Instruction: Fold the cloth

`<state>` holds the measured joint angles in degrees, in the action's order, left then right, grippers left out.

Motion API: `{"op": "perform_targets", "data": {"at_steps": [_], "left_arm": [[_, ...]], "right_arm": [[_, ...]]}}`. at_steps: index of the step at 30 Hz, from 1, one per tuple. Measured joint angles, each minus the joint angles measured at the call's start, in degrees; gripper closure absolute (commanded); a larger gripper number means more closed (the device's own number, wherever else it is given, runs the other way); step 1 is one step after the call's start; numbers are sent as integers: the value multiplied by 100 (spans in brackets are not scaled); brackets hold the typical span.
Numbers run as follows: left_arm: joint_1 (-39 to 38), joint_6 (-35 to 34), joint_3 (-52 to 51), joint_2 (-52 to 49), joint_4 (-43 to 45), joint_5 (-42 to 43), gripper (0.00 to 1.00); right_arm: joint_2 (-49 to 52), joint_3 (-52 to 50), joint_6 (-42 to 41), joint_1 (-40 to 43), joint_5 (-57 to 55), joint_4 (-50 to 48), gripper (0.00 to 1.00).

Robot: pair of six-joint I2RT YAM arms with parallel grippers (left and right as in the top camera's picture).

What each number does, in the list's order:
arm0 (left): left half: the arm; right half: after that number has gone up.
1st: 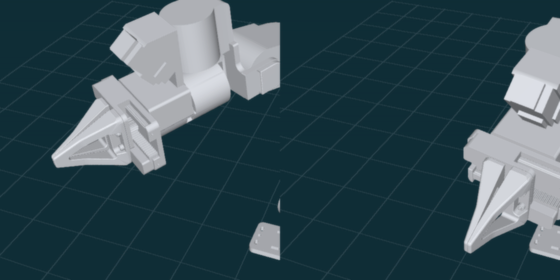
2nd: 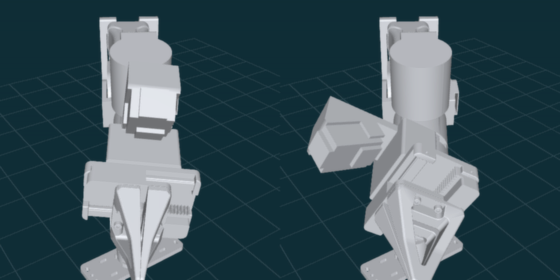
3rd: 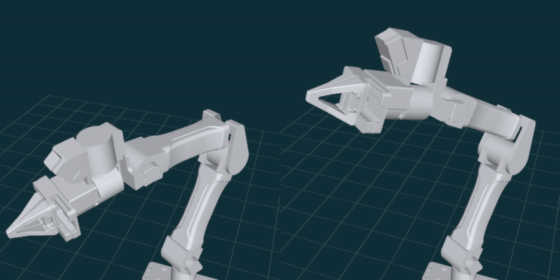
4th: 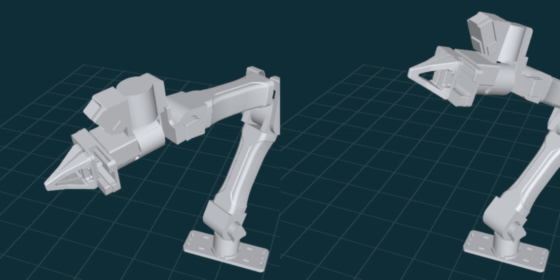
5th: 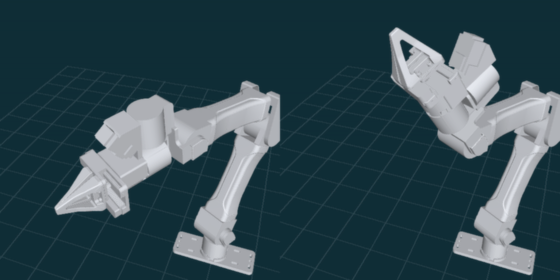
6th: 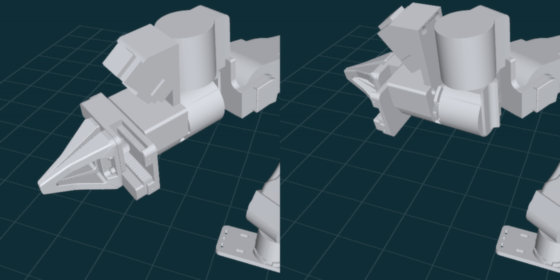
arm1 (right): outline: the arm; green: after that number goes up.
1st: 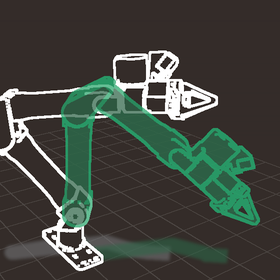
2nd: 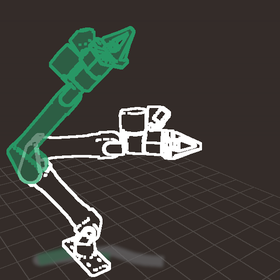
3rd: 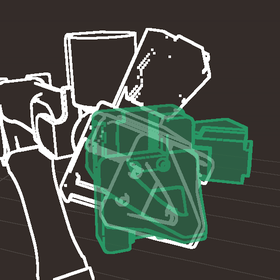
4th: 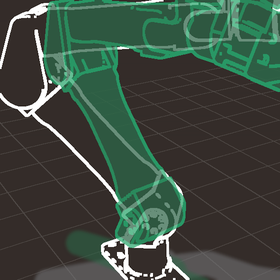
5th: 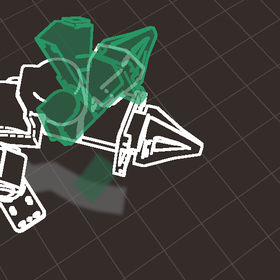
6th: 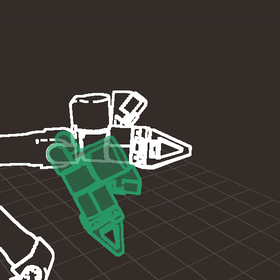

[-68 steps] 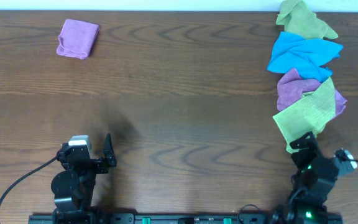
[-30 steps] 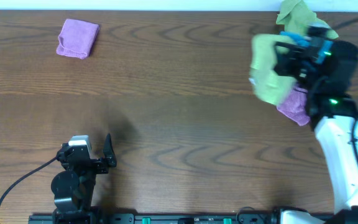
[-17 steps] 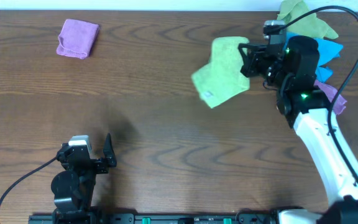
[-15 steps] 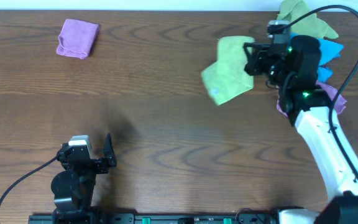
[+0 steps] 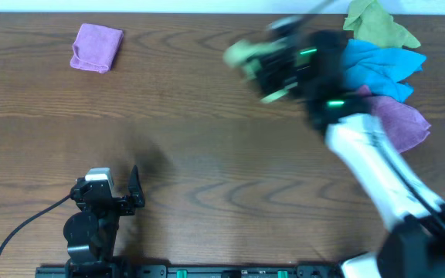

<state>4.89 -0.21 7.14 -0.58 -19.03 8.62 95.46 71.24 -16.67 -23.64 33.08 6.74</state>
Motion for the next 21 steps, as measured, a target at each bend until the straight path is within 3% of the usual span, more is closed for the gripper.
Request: {"op": "perform_targets", "data": {"at_steps": [4, 12, 18, 21], "left_arm": [[0, 0, 0, 0, -2, 0, 5], [0, 0, 0, 0, 0, 0, 5], [0, 0, 0, 0, 0, 0, 5], [0, 0, 0, 0, 0, 0, 5]], "right_arm": [[592, -74, 46, -782, 498, 267, 1], [542, -79, 280, 142, 474, 938, 1], [577, -79, 656, 9, -94, 968, 1], [822, -79, 793, -111, -203, 745, 8]]}}
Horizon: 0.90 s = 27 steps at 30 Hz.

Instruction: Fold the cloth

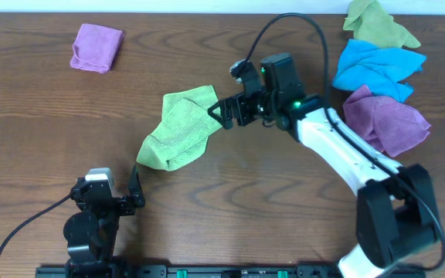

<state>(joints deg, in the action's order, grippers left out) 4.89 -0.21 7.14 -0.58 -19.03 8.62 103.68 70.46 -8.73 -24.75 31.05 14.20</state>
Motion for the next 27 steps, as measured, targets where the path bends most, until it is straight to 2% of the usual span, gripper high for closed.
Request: {"op": "perform_targets", "data": {"at_steps": [3, 6, 9, 13, 20, 27], "left_arm": [[0, 0, 0, 0, 0, 0, 5], [0, 0, 0, 0, -2, 0, 5], [0, 0, 0, 0, -2, 0, 5], [0, 0, 0, 0, 0, 0, 5], [0, 0, 0, 0, 0, 0, 4], [0, 0, 0, 0, 0, 0, 5]], "right_arm": [[284, 0, 223, -149, -138, -260, 5], [352, 0, 575, -407, -544, -531, 9], [387, 131, 876, -573, -942, -540, 7], [734, 739, 1095, -597, -1209, -374, 7], [1836, 2205, 1429, -584, -1360, 542, 9], [2337, 2448, 1547, -627, -1209, 651, 12]]}}
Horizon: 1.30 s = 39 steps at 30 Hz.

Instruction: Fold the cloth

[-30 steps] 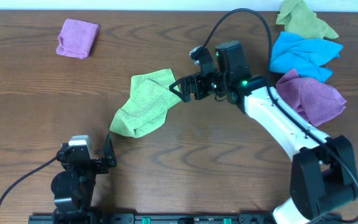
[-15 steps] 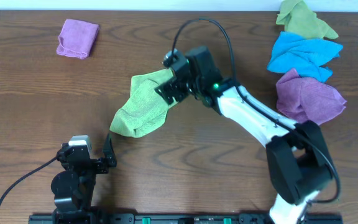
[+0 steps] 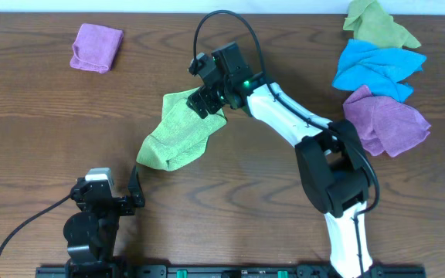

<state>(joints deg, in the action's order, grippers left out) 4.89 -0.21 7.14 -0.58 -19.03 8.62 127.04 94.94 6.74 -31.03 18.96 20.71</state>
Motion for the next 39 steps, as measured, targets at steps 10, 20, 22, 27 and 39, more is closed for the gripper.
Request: {"op": "perform_targets", "data": {"at_steps": [10, 20, 22, 27, 39], "left_arm": [[0, 0, 0, 0, 0, 0, 5], [0, 0, 0, 0, -2, 0, 5], [0, 0, 0, 0, 0, 0, 5], [0, 2, 0, 0, 0, 0, 5], [0, 2, 0, 0, 0, 0, 5]], "right_arm": [[531, 61, 22, -435, 295, -195, 25], [610, 166, -103, -487, 334, -365, 89], [623, 372, -219, -487, 330, -229, 98], [625, 1091, -280, -466, 334, 232, 99], [625, 3515, -302, 308, -31, 1008, 99]]}}
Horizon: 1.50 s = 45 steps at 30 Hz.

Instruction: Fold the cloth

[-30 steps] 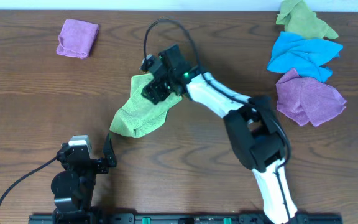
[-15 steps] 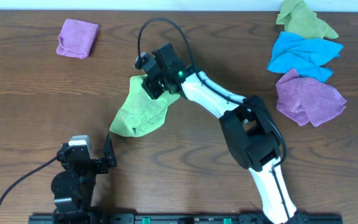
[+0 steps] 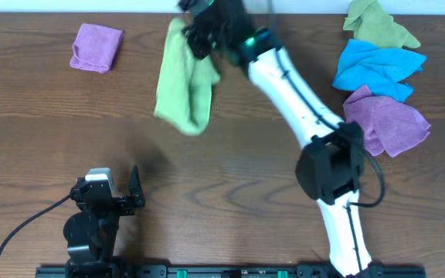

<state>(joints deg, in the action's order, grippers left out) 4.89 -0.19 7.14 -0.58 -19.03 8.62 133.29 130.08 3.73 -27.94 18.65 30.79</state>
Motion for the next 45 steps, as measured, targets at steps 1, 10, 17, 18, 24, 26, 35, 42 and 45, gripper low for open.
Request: {"op": "perform_targets", "data": {"at_steps": [1, 10, 17, 18, 24, 26, 35, 42, 45], "left_arm": [[0, -2, 0, 0, 0, 0, 5], [0, -2, 0, 0, 0, 0, 5], [0, -2, 0, 0, 0, 0, 5], [0, -2, 0, 0, 0, 0, 5], [0, -2, 0, 0, 0, 0, 5], [0, -2, 0, 0, 0, 0, 5], [0, 0, 0, 0, 0, 0, 5], [0, 0, 0, 0, 0, 0, 5], [0, -2, 0, 0, 0, 0, 5]], "right_arm": [[0, 223, -4, 118, -59, 166, 99], [7, 1349, -17, 997, -1364, 1661, 99], [-17, 2037, 179, 1156, -1897, 2214, 99], [-17, 2000, 219, 1141, -2013, 2293, 99], [-15, 1899, 339, 1259, -2959, 2430, 99], [-17, 1899, 321, 1423, -3056, 2474, 99], [-15, 1899, 315, 1523, -2396, 2820, 99], [-15, 1899, 315, 455, -1884, 3060, 99], [-15, 1899, 315, -107, -1790, 3071, 99]]}}
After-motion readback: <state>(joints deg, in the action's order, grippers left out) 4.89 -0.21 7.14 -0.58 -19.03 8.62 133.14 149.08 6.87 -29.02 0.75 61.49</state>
